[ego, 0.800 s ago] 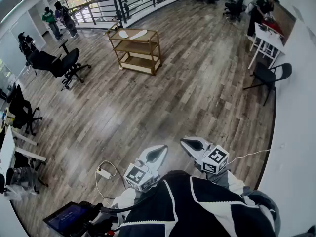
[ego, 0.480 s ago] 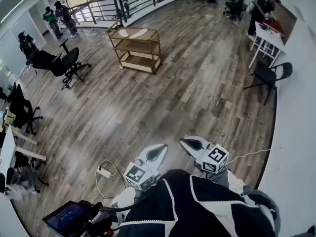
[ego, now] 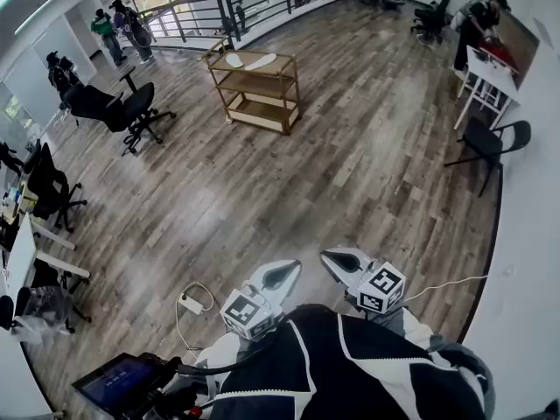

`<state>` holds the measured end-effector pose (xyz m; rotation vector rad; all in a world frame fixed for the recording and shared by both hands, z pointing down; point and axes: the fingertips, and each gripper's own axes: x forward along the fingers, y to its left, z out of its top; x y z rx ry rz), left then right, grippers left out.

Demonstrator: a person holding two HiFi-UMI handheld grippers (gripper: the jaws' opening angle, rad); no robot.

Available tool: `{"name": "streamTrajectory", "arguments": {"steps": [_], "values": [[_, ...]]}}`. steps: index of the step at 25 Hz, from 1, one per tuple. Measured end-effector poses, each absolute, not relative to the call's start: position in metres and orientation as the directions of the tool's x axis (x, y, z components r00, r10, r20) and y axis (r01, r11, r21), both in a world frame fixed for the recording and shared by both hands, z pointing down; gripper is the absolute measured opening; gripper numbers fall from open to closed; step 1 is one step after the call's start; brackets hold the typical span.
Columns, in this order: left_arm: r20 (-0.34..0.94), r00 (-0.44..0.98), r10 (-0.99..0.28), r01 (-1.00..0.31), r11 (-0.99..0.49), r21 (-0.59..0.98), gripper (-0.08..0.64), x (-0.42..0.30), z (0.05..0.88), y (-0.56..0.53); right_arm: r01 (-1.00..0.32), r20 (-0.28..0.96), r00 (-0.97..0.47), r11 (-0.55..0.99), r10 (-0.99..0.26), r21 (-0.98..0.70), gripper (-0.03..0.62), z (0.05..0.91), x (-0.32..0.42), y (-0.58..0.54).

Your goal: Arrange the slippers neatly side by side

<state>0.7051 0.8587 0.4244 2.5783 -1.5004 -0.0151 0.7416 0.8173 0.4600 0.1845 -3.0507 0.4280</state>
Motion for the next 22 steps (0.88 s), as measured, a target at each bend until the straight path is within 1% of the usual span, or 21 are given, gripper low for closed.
{"name": "streamTrajectory", "arguments": {"steps": [2,9,15,19,22], "values": [[0.079,0.488,-0.869,-0.869,-0.476,0.135,0.008,0.699,0.427,0.860,-0.125,0.070,-0.992,0.951,-0.109,-0.282,0.005,0.464,0.736,0.817],[0.036,0.492,-0.870,-0.863,-0.481,0.157,0.008,0.666,0.441,0.851,-0.105,0.074,-0.993,0.954,-0.088,-0.281,0.005,0.470,0.702,0.809],[0.061,0.515,-0.855,-0.847,-0.496,0.191,0.008,0.621,0.434,0.833,-0.151,0.074,-0.988,0.932,-0.134,-0.328,0.005,0.466,0.659,0.785],[0.015,0.530,-0.848,-0.835,-0.519,0.182,0.008,0.578,0.424,0.819,-0.177,0.068,-0.984,0.930,-0.164,-0.323,0.005,0.456,0.623,0.771],[0.016,0.552,-0.833,-0.821,-0.541,0.181,0.008,0.548,0.427,0.812,-0.194,0.055,-0.981,0.923,-0.186,-0.334,0.005,0.454,0.591,0.762]]}}
